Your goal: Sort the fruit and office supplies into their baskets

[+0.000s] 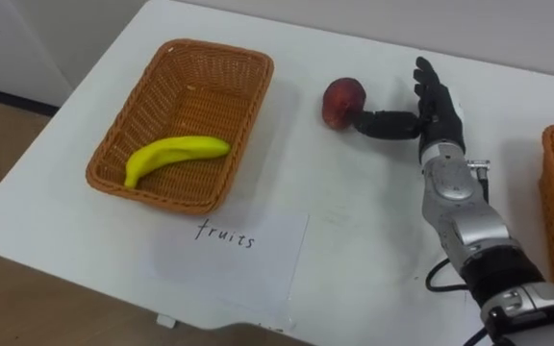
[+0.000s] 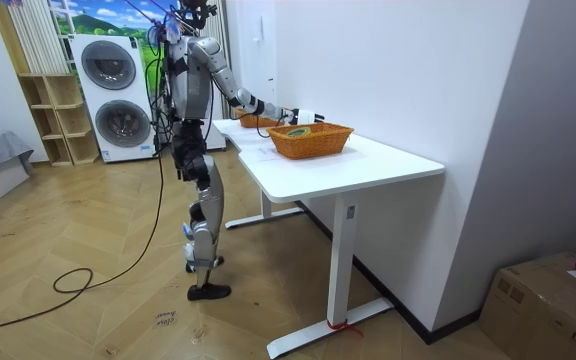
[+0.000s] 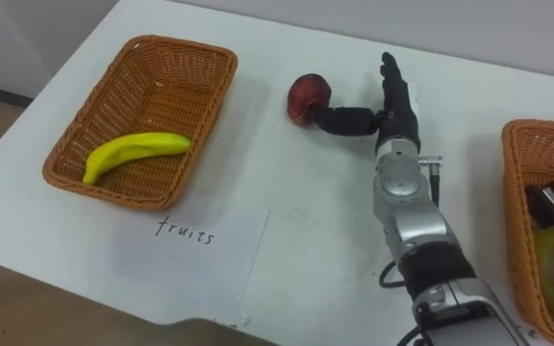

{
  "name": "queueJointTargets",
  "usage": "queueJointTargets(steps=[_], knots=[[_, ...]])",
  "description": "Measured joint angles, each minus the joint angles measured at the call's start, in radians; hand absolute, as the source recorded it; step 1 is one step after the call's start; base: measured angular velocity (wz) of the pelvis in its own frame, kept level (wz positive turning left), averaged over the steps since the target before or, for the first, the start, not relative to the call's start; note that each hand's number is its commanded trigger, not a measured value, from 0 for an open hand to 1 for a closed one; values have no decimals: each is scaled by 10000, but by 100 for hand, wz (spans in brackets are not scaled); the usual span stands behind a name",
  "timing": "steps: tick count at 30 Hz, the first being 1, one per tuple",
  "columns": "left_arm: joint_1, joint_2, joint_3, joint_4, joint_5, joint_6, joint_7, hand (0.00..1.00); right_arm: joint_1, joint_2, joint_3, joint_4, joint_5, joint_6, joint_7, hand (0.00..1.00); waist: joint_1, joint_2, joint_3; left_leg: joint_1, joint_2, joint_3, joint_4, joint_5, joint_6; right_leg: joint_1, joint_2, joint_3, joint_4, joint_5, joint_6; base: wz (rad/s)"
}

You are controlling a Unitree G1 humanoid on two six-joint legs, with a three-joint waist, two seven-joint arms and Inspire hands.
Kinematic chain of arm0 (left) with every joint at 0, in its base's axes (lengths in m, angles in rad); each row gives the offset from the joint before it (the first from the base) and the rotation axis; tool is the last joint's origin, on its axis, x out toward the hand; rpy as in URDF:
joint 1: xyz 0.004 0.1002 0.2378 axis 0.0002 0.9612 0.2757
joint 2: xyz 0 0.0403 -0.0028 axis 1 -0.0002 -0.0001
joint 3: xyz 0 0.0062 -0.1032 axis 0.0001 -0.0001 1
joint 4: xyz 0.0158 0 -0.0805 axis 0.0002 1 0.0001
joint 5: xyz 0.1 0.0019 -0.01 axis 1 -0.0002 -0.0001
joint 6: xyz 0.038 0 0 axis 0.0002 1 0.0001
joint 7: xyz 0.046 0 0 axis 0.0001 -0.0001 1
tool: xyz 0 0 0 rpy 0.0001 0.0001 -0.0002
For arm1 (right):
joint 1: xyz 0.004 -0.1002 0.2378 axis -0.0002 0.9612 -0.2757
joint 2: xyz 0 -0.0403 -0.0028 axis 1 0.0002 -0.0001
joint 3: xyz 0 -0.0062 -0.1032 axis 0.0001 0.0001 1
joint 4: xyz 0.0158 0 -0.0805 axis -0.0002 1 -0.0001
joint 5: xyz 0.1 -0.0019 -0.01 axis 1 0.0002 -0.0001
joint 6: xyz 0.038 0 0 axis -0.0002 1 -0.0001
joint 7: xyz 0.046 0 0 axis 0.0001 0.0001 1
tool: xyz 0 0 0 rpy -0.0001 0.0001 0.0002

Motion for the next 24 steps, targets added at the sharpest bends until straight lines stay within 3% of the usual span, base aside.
queueJointTargets(steps=[7,19,24], knots=[[0,143,-1,49,-5,-6,-2,0,0,-1,577,-217,-29,3,155,0,115,-37,0,20,-8,2,8,8,10,37,-19,-81,-6,0,1,0],[-57,184,-2,377,1,-28,-36,0,-5,-26,732,-246,-101,2,152,0,195,-104,15,-112,-6,-55,90,9,8,7,-20,-202,0,0,1,1],[-64,185,-1,373,17,-62,-78,0,-5,-47,741,-964,-879,-43,153,0,207,-103,17,-125,-6,-58,93,9,7,5,-18,-257,-16,0,1,1]])
